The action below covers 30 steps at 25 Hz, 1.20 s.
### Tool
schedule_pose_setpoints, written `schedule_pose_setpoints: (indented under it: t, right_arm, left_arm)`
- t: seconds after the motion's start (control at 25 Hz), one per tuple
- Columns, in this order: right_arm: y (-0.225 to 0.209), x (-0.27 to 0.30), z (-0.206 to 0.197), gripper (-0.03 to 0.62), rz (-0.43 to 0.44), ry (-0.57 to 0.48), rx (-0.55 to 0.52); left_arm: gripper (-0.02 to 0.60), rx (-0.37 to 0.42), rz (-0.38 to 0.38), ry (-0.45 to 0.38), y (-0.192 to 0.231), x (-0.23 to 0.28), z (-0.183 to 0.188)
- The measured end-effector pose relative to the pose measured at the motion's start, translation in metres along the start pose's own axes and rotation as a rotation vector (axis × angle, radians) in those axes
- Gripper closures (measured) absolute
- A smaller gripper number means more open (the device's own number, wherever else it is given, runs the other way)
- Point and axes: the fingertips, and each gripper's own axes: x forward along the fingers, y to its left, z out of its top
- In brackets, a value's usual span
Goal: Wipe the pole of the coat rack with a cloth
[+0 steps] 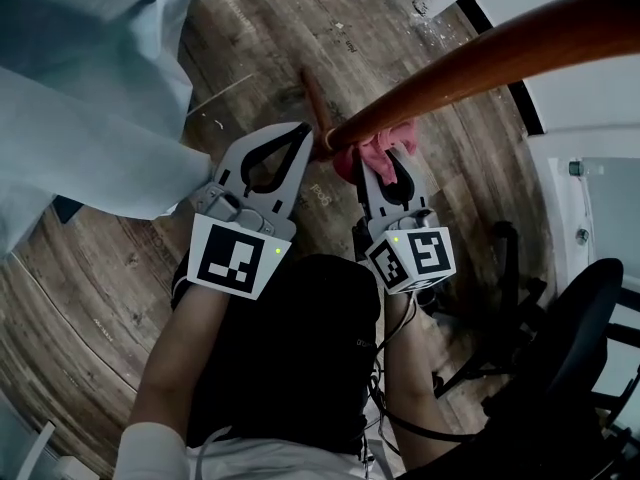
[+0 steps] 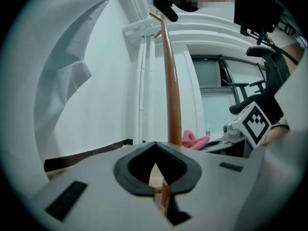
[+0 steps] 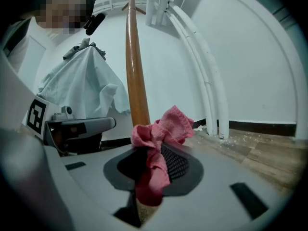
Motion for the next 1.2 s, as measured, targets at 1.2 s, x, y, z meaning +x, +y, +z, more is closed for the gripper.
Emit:
schedule_pose_setpoints:
  t: [1.2]
  right_arm:
    - [-0.006, -0.024, 0.041, 0.502, -0.050, 0.014, -0.016]
  left_arm:
    - [0.569, 0.039, 0.047, -0.001, 0.010, -0.007, 0.019]
